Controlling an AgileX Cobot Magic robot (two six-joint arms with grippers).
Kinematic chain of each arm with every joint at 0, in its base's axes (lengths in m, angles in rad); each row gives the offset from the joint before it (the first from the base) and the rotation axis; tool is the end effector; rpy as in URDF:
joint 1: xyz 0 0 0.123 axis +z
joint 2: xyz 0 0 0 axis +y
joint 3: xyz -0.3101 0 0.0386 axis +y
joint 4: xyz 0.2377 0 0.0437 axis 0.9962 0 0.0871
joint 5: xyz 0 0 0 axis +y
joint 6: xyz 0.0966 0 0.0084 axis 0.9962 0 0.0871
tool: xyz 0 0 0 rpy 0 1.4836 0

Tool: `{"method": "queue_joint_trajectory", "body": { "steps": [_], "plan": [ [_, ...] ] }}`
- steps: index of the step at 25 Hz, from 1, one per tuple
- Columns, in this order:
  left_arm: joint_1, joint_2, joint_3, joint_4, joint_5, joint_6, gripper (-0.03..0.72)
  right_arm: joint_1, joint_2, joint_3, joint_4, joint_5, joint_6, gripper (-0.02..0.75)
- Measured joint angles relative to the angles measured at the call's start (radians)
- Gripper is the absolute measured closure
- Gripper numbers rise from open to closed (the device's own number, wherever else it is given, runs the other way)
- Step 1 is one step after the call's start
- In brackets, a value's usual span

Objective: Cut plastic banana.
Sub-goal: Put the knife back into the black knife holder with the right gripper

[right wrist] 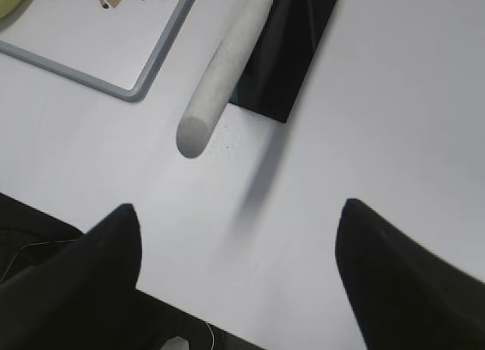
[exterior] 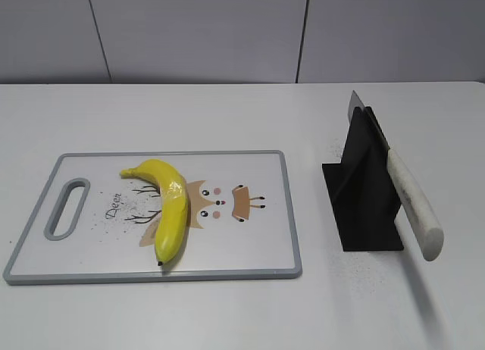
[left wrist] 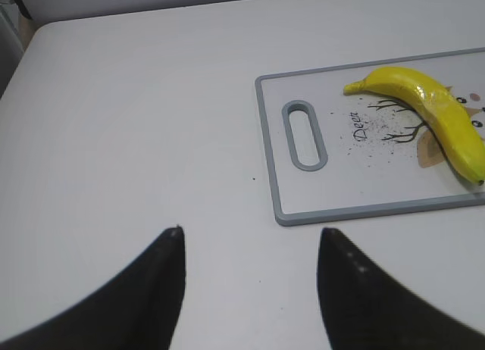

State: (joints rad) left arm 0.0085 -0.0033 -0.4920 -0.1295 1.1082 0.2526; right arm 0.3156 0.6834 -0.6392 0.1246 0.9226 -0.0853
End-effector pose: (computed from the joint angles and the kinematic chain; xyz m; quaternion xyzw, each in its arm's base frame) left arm -0.0383 -0.0115 0.2639 0.1091 0.8578 0.0008 0.5022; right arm 0.0779 0.0355 0.3078 -0.1688 0.9239 0.0979 0.3290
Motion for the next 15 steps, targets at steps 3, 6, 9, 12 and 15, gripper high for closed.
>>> {"method": "queue_joint_trajectory", "body": {
  "steps": [3,6,9,12,15],
  "plan": [
    [0.000,0.000,0.000,0.000,0.000,0.000,0.156,0.000,-0.139,0.082,-0.001,-0.004,-0.001,0.136],
    [0.000,0.000,0.000,0.000,0.000,0.000,0.158,0.000,-0.259,0.112,-0.001,-0.016,-0.002,0.143],
    [0.000,0.000,0.000,0.000,0.000,0.000,0.158,0.000,-0.360,0.116,0.000,-0.027,-0.002,0.143],
    [0.000,0.000,0.000,0.000,0.000,0.000,0.158,0.000,-0.446,0.116,0.005,-0.024,-0.001,0.144],
    [0.000,0.000,0.000,0.000,0.000,0.000,0.158,0.000,-0.525,0.116,0.007,0.008,0.002,0.145]
  ]
}}
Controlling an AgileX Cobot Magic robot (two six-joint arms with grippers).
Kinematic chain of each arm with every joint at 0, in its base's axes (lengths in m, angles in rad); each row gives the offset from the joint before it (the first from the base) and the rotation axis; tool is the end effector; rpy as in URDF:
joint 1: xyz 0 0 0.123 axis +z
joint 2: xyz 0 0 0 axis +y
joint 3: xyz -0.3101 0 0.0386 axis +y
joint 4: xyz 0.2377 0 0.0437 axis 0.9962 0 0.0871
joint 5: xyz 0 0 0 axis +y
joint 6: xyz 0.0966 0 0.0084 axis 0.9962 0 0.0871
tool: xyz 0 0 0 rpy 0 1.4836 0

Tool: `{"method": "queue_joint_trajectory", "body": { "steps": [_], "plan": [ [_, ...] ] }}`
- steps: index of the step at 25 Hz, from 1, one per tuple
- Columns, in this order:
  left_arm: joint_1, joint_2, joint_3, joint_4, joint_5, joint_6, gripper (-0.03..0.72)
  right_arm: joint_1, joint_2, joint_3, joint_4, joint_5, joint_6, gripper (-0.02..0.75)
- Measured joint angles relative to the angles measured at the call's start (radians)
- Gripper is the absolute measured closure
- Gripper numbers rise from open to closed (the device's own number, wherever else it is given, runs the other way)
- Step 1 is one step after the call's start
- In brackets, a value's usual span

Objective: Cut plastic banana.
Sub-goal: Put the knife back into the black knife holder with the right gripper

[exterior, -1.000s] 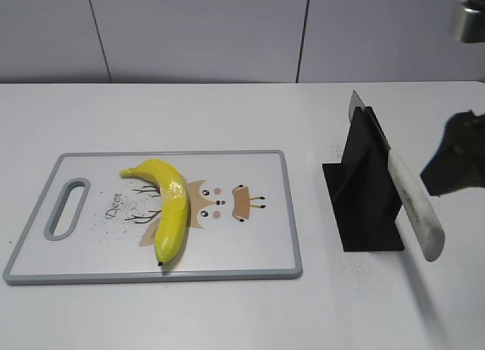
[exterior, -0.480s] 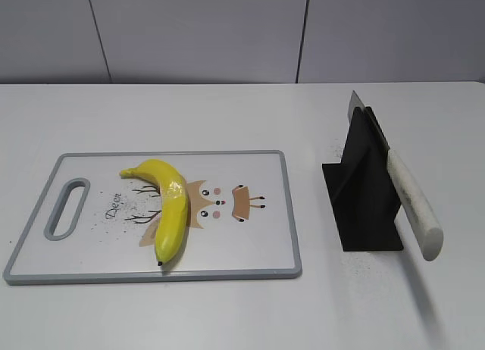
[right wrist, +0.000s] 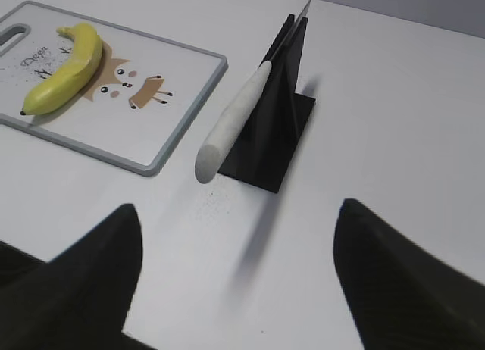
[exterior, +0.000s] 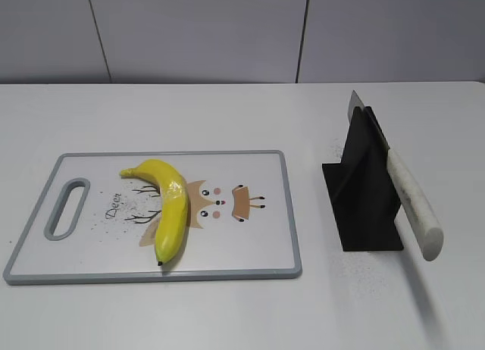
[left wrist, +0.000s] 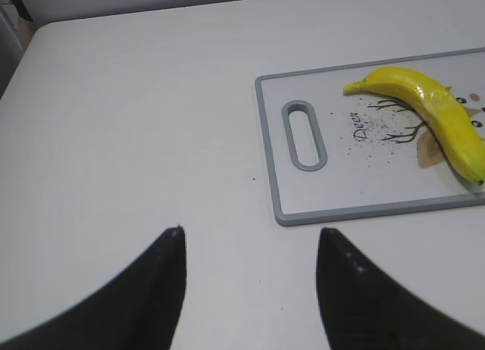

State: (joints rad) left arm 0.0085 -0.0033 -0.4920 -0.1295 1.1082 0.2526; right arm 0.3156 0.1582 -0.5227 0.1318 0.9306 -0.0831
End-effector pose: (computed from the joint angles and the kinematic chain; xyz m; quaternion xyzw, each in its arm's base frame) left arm -0.0383 -0.0115 0.2639 0.1091 0.8578 0.0008 0.5022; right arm -0.0107 0.0073 0.2914 -0.1628 0.8371 0.1252 0.5070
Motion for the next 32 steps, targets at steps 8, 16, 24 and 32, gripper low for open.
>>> {"method": "queue_joint_trajectory", "body": {
  "steps": [8,16,24,32],
  "plan": [
    [0.000,0.000,0.000,0.000,0.000,0.000,0.161,0.000,-0.160,0.017,-0.042,0.106,0.001,0.145],
    [0.001,0.000,0.000,-0.001,0.000,0.000,0.164,-0.005,-0.164,0.017,-0.061,0.108,0.006,0.145],
    [0.001,0.000,0.000,-0.001,0.000,0.000,0.170,-0.206,-0.164,0.017,-0.055,0.109,0.008,0.145],
    [0.001,0.000,0.000,-0.001,0.000,0.000,0.170,-0.261,-0.164,0.017,-0.053,0.109,0.008,0.145]
  ]
}}
